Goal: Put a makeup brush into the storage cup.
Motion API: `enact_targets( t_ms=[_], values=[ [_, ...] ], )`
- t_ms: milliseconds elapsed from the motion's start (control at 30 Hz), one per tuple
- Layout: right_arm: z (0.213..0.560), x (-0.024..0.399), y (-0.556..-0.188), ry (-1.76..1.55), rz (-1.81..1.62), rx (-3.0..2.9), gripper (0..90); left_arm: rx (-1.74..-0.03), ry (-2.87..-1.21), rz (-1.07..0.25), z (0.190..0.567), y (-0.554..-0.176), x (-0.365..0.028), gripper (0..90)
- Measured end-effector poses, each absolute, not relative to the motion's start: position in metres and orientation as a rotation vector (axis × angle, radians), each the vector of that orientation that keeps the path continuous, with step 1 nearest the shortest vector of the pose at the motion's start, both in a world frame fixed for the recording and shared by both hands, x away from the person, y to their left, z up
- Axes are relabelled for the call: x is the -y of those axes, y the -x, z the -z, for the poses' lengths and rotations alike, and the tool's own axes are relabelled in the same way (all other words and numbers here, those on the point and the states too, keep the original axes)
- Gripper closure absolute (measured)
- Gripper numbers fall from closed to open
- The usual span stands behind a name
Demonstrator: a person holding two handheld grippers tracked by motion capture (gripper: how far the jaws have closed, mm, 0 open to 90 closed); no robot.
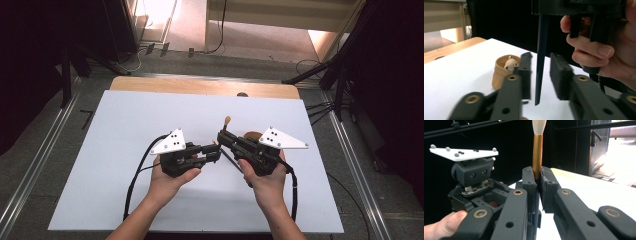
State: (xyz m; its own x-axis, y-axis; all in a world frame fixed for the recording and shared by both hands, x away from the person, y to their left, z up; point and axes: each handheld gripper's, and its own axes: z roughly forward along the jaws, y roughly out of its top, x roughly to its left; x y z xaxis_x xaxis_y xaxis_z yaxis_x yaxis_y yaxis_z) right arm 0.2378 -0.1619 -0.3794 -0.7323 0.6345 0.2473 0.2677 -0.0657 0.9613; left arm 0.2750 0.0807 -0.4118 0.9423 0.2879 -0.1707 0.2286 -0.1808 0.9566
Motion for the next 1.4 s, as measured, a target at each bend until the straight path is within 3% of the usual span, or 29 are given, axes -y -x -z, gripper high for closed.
enact_targets(
  t_ms=[67,167,267,367,533,1400],
  values=[
    [0.379,0.162,-0.237,-0.972,-1.871,-1.925,84.6,-0.402,-1.763,-0.060,0.412,-0.274,-0.080,64.4],
    [0.379,0.163,-0.237,-0.971,-1.870,-1.920,84.6,-0.436,-1.751,-0.053,0.412,-0.275,-0.081,46.1],
    [0.379,0.165,-0.238,-0.971,-1.866,-1.914,84.5,-0.430,-1.738,-0.052,0.412,-0.274,-0.084,34.3],
    [0.378,0.167,-0.238,-0.970,-1.870,-1.900,84.5,-0.453,-1.739,-0.095,0.411,-0.271,-0.084,15.2],
    [0.377,0.172,-0.238,-0.975,-1.869,-1.884,84.5,-0.443,-1.731,-0.084,0.413,-0.271,-0.090,0.0],
    [0.373,0.211,-0.244,-1.012,-1.815,-1.785,84.5,-0.582,-1.686,-0.174,0.427,-0.273,-0.161,0.0]
  ],
)
